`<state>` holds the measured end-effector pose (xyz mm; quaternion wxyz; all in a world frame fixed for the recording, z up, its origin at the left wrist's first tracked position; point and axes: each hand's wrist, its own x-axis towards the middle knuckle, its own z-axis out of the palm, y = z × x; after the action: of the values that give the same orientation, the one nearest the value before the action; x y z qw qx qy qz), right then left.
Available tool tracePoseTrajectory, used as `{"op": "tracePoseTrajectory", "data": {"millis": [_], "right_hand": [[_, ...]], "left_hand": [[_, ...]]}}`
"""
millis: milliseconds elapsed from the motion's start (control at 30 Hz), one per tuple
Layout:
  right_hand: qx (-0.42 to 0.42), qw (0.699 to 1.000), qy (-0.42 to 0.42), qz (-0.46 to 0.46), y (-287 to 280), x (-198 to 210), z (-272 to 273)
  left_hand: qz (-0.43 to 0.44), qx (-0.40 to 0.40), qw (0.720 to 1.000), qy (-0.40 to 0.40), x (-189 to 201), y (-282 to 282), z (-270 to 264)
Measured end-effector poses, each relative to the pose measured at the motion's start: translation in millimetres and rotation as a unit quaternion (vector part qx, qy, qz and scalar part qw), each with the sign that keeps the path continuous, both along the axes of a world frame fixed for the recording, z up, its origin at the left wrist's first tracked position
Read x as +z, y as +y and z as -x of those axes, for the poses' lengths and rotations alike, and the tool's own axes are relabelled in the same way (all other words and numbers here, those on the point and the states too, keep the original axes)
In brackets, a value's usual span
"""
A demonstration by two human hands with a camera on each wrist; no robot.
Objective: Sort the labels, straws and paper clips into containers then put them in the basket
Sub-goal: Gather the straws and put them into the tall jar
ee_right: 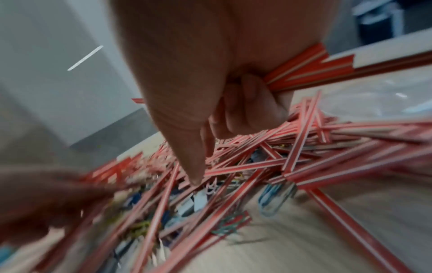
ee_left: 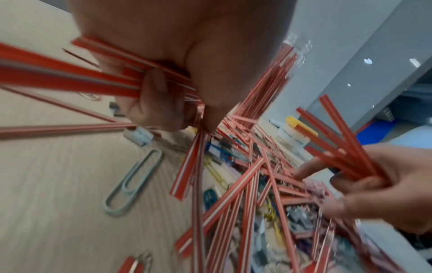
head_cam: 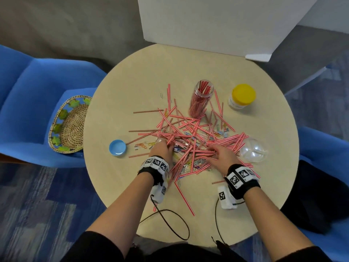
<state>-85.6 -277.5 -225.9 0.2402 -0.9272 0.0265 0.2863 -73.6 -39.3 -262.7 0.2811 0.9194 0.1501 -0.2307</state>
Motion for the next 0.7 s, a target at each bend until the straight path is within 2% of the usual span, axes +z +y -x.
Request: {"op": "tracePoseTrajectory", "data": {"millis": [100, 233, 367, 533, 633, 700], "right_hand": [[0.090, 0.990, -0.027, 0.102, 11.3, -0.3, -5.1], [0.136, 0.979, -0.060, 0.136, 15.1, -3.6, -13.7], [0.167, 0.977, -0.037, 0.130, 11.7, -0.5, -16.6], [0.160, 0.978, -0.042, 0.130, 2.2, 5.6, -19.3], [0.157, 0.979, -0.059, 0.115, -5.6, 11.2, -19.9], [0.149, 0.983, -0.070, 0.079, -10.8, 14.2, -21.8]], "left_hand": [[0.042, 0.009, 0.999, -0.014, 9.7, 8.0, -3.8], [0.113, 0.007, 0.994, -0.014, 31.6, 20.8, -6.7], [0.221, -0.056, 0.970, 0.087, 44.0, 28.0, -9.6], [0.297, -0.011, 0.940, 0.167, 58.6, 9.6, -4.7], [0.326, 0.020, 0.930, 0.167, 64.0, -0.9, -1.7], [0.359, 0.019, 0.925, 0.121, 69.5, -4.3, -2.1]]}}
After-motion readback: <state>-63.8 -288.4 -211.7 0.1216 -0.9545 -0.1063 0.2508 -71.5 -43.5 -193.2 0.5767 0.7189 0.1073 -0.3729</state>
